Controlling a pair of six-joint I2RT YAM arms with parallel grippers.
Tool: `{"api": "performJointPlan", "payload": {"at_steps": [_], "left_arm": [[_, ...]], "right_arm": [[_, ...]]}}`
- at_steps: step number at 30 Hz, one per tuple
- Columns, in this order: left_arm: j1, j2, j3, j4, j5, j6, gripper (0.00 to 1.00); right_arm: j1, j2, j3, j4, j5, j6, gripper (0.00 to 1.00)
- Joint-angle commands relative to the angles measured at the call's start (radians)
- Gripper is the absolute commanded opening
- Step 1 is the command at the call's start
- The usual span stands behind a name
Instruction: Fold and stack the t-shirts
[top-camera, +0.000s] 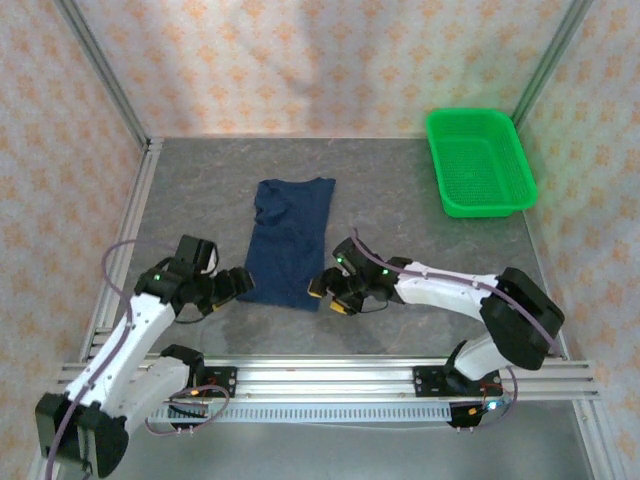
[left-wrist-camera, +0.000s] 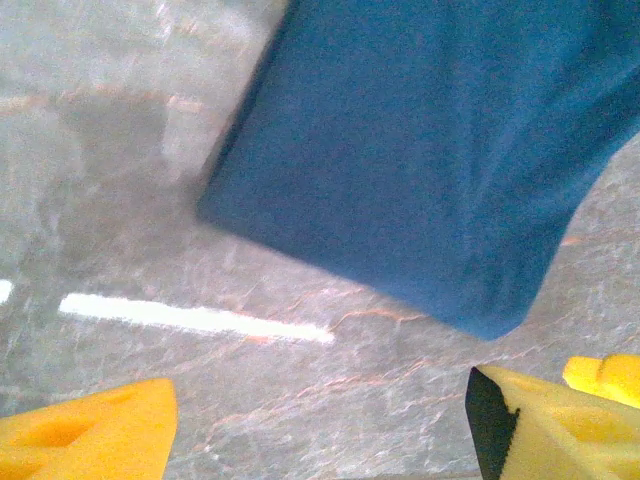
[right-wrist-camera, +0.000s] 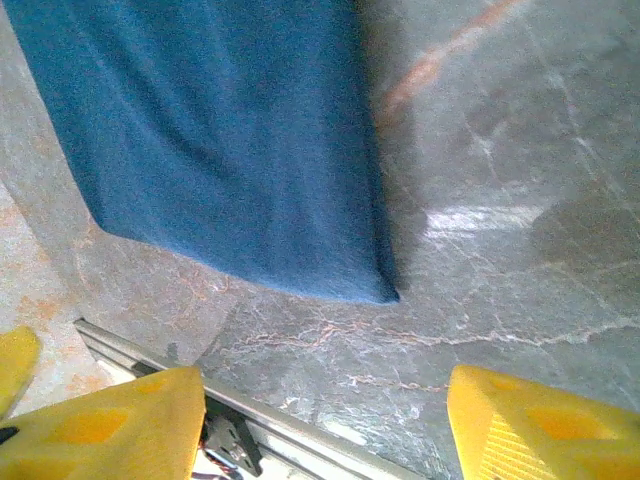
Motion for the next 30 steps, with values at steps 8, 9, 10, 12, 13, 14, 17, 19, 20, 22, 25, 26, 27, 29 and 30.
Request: {"api": "performJointPlan", "payload": {"at_steps": [8, 9, 10, 12, 13, 14, 17, 19, 20, 22, 25, 26, 27, 29, 30], "left_arm": [[0.019, 0.039, -0.127, 0.135, 0.035, -0.110, 0.71], [0.019, 0.050, -0.143, 0.170, 0.035, -0.120, 0.71], [0.021, 0.058, -0.158, 0.201, 0.034, -0.129, 0.71], [0.029, 0.071, -0.173, 0.242, 0.030, -0.134, 0.70], [0.033, 0.077, -0.178, 0.252, 0.024, -0.131, 0.70], [0.040, 0.084, -0.182, 0.260, 0.021, -0.128, 0.69], [0.071, 0.107, -0.197, 0.287, 0.024, -0.114, 0.69], [0.088, 0.116, -0.207, 0.332, 0.034, -0.112, 0.68], [0.094, 0.117, -0.212, 0.357, 0.042, -0.118, 0.68], [0.098, 0.129, -0.217, 0.408, 0.060, -0.127, 0.67], [0.098, 0.172, -0.210, 0.440, 0.066, -0.121, 0.65], [0.098, 0.185, -0.208, 0.452, 0.066, -0.119, 0.64], [0.099, 0.209, -0.206, 0.470, 0.069, -0.119, 0.63], [0.098, 0.256, -0.199, 0.504, 0.078, -0.119, 0.59], [0.099, 0.286, -0.189, 0.505, 0.076, -0.112, 0.57]], "right_arm": [[0.021, 0.008, -0.092, 0.217, 0.032, 0.112, 0.65], [0.025, 0.021, -0.087, 0.231, 0.031, 0.116, 0.65], [0.029, 0.033, -0.080, 0.240, 0.031, 0.120, 0.64], [0.036, 0.055, -0.067, 0.256, 0.031, 0.127, 0.64], [0.040, 0.065, -0.058, 0.262, 0.030, 0.129, 0.64], [0.043, 0.080, -0.048, 0.259, 0.027, 0.129, 0.63], [0.051, 0.120, -0.031, 0.259, 0.028, 0.139, 0.61], [0.052, 0.145, -0.030, 0.294, 0.028, 0.155, 0.60], [0.053, 0.155, -0.025, 0.301, 0.029, 0.158, 0.60], [0.053, 0.178, -0.008, 0.309, 0.030, 0.159, 0.59], [0.053, 0.212, 0.018, 0.309, 0.030, 0.157, 0.58], [0.053, 0.225, 0.027, 0.307, 0.031, 0.157, 0.57], [0.053, 0.237, 0.035, 0.306, 0.032, 0.159, 0.56], [0.053, 0.258, 0.055, 0.296, 0.041, 0.159, 0.54], [0.052, 0.270, 0.064, 0.290, 0.046, 0.159, 0.52]]}}
